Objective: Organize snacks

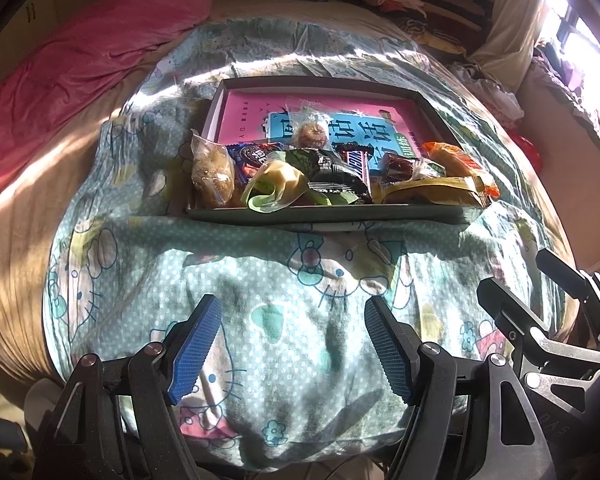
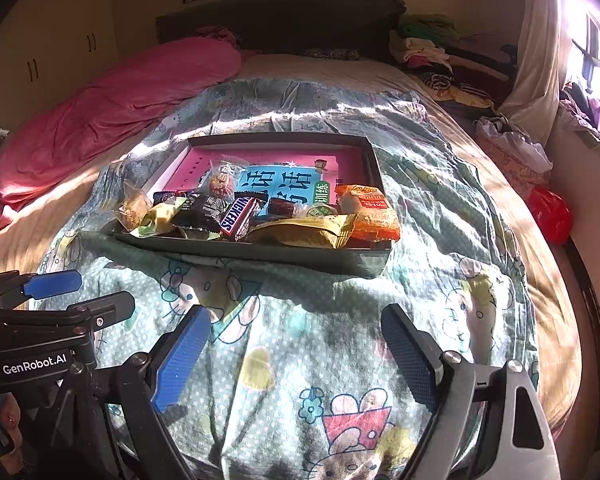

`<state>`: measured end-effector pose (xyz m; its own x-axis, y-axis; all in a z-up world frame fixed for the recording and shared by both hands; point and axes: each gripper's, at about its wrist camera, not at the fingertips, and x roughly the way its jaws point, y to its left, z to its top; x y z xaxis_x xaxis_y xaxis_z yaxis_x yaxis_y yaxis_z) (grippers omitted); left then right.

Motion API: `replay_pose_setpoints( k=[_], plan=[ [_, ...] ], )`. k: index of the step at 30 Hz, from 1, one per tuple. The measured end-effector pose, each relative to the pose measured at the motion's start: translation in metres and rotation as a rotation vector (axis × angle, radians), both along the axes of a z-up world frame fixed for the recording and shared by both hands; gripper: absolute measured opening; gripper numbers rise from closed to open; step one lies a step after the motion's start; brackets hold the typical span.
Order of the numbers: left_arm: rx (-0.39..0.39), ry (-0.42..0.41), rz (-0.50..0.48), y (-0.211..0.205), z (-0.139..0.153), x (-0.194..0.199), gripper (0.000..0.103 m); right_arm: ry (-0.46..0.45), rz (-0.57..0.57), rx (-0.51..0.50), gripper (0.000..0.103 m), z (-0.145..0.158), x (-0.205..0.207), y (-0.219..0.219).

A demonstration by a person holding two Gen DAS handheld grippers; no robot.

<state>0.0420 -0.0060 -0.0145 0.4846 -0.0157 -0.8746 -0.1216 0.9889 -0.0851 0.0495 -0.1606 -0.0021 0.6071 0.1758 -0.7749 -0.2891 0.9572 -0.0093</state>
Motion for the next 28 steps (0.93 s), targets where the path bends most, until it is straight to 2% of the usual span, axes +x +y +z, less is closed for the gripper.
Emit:
replay_pose_setpoints(
  k=[12, 22, 28],
  plan=[
    [0.014, 0.0, 0.004, 0.001, -0.003, 0.002, 0.076, -0.004, -0.025, 0.004, 0.087, -0.002, 0.003, -0.005],
    [0.018, 0.012, 0.079, 0.021, -0.014, 0.014, 0.076, -0.001, -0.088, 0.008, 0.087, -0.011, 0.017, -0.023],
    [0.064, -0.037, 0.108, 0.048, -0.01, 0.021, 0.077, -0.052, -0.141, 0.023, 0.089, -0.009, 0.038, -0.051]
  ],
)
